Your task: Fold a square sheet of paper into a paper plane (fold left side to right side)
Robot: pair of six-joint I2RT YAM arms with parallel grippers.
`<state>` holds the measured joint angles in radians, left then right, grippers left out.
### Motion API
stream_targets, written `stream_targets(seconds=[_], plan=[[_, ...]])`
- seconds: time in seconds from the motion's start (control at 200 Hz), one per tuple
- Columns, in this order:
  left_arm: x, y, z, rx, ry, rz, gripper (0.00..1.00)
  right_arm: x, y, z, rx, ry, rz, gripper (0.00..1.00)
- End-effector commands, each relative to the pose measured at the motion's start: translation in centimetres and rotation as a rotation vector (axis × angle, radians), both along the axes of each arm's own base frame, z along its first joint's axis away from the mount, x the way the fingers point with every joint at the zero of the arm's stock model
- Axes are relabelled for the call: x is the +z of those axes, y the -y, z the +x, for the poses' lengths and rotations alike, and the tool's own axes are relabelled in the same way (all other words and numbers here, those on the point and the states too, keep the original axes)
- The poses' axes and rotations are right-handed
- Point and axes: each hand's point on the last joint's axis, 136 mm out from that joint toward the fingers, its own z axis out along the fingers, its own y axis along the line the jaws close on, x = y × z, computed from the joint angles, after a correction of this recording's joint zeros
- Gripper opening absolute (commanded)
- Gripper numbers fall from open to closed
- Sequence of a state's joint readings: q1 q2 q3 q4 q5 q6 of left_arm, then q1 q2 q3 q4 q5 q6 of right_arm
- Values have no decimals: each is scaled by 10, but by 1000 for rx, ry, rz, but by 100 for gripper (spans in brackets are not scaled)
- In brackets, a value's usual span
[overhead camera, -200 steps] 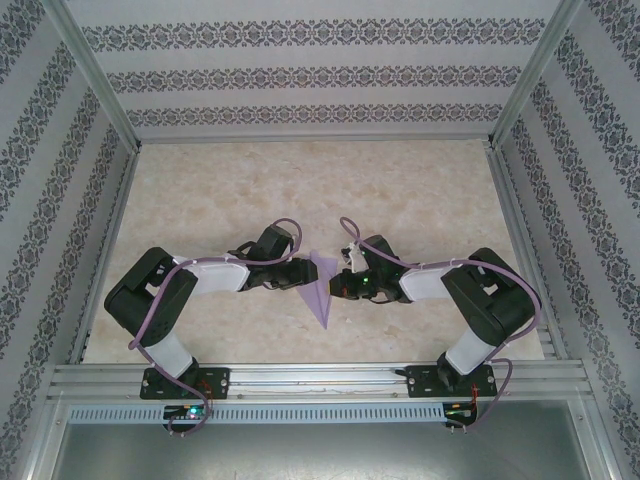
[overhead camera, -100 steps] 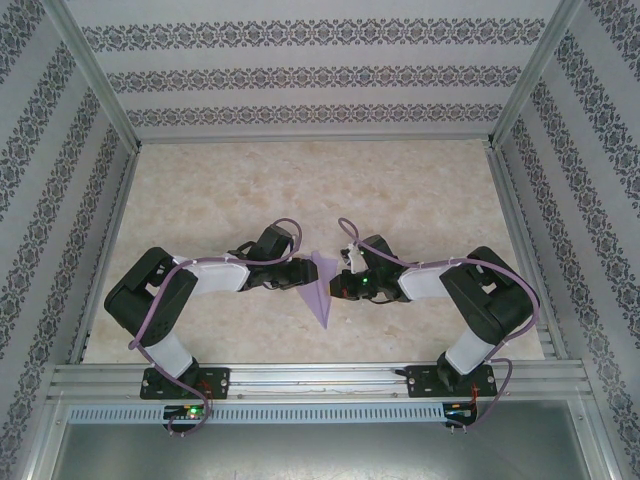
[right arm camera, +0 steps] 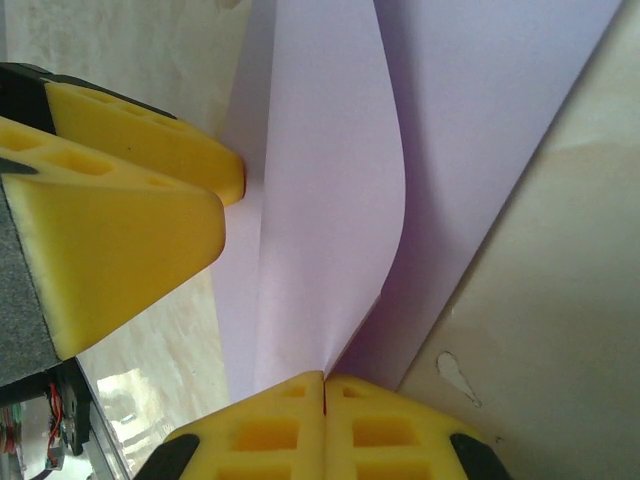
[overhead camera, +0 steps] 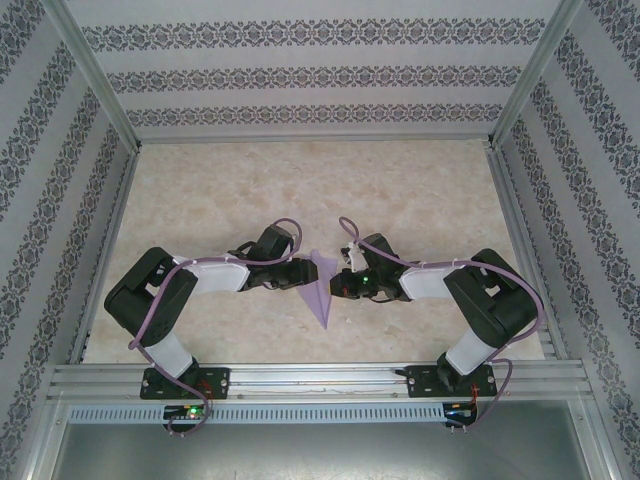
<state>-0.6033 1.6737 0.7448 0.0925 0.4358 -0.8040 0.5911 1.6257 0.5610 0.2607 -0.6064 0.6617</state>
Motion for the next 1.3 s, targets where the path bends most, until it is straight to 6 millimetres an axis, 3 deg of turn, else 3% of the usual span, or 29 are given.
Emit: stream_targets(seconds=[0.0,0.515,0.759,1.089,1.294], plan=[[-19,-15,-10,3,-33,105,47,4,1,8,-5,31,-11,0],[-18,-14,-9,2,-32,104,47,-5,3,11,-8,20,-48,0],[-17,-14,-10,3,-31,99,47,-15,9,2,-14,-4,-77,0],[16,1,-4,-17,20,5,49,-44,21,-5,-36,-59,-182,0],[40,-3,-1,-7,73,2,51,-55,27,-9,-46,-81,-226,0]])
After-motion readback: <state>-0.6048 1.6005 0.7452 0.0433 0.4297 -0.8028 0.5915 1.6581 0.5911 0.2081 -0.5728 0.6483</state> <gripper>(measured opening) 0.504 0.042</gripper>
